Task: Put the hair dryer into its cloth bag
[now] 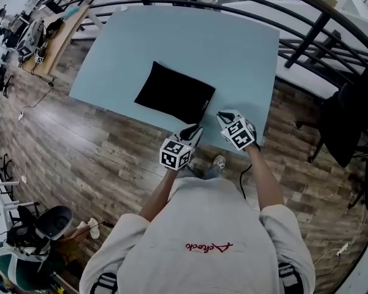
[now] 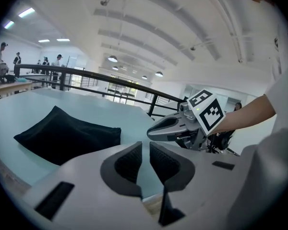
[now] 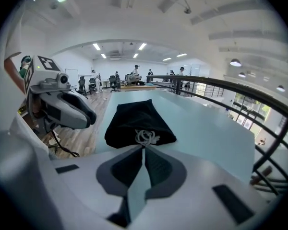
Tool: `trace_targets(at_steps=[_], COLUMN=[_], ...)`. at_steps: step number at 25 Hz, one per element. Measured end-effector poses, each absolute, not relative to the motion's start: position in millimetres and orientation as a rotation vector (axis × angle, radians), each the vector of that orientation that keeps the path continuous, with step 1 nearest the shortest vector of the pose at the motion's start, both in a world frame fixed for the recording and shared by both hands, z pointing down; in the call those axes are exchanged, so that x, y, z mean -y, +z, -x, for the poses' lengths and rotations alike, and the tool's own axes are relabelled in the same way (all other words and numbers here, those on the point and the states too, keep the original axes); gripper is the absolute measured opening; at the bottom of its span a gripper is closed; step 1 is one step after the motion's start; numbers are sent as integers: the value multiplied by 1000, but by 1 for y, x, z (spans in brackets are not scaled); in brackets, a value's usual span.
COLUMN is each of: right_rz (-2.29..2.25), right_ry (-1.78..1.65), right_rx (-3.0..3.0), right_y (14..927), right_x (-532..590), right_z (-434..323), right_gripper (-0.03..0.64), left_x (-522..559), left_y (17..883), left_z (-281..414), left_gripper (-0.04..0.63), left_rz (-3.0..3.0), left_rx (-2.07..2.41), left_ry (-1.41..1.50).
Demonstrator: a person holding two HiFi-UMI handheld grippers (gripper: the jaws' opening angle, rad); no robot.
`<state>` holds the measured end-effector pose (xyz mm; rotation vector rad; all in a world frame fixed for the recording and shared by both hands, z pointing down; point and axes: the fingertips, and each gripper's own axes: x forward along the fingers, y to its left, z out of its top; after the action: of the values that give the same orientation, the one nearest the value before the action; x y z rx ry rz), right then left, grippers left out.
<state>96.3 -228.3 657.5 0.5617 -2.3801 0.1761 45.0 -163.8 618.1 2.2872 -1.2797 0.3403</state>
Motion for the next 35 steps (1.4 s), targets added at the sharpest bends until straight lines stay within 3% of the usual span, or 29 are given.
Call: trace_targets(at_steps=[4,23,35], right_rz=[-638,-1241,-1337], right_ry=[166,413,413], right_rx=[2399,2484,2469], right_y=[647,575,562], right_x=[221,98,10], right_z=[-94,-84,-117], right_gripper=[20,17,17], left_x=[156,54,-17], left_y=[614,580,568], left_z=[-41,46,25], left_gripper=[14,8,8], left_rz=[-2319,-2400,-2428], left_rx=[1233,1169,1159], left_ry=[330,189,164])
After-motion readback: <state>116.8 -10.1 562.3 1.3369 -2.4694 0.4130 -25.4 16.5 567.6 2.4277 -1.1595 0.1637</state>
